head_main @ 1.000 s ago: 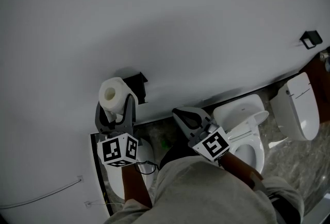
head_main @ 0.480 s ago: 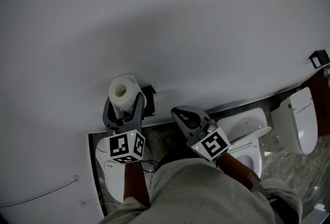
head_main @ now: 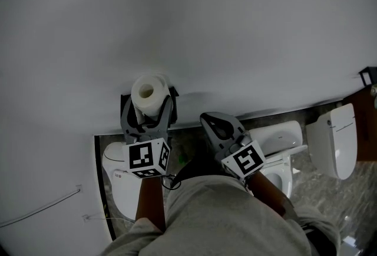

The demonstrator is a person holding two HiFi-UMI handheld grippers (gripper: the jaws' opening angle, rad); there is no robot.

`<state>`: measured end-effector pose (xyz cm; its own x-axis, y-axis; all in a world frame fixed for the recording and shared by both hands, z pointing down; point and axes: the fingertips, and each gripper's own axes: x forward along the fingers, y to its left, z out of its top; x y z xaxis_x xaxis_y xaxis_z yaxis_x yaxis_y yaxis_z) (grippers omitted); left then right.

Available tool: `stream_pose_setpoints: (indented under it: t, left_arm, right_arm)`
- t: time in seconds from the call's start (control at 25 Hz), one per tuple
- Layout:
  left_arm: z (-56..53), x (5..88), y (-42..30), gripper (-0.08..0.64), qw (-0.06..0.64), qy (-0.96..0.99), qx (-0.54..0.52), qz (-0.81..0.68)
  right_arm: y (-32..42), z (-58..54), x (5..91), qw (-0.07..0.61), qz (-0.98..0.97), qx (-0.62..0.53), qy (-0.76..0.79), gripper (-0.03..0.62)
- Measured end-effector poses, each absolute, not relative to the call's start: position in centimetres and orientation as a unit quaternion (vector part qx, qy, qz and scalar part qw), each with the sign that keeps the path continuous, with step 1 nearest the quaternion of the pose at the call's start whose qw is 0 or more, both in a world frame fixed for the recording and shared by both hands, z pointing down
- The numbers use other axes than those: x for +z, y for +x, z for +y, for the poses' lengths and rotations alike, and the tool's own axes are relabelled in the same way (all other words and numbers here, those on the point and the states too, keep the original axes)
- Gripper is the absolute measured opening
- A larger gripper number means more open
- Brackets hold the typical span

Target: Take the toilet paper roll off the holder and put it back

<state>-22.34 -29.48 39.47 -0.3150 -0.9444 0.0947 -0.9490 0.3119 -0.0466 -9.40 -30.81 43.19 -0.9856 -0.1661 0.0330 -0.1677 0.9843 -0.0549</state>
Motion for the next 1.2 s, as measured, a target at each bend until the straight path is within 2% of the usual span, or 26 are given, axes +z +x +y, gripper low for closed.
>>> stream_pose_setpoints:
  t: [0.88,1.2]
  left_arm:
    - [-28.0,42.2,-20.8,0.388,0.061,0.557,0.132,-0.818]
    - [-26.5,42.6,-19.2,0.389,0.068,0.552,0.121,-0.823]
  right_arm:
    - [-6.6,-28.9,43.5,0.023,-0.997,0.021,0.072,0.005]
    - [-4.6,-28.3,43.6,0.019,-0.997,0.013,0.072,0.005]
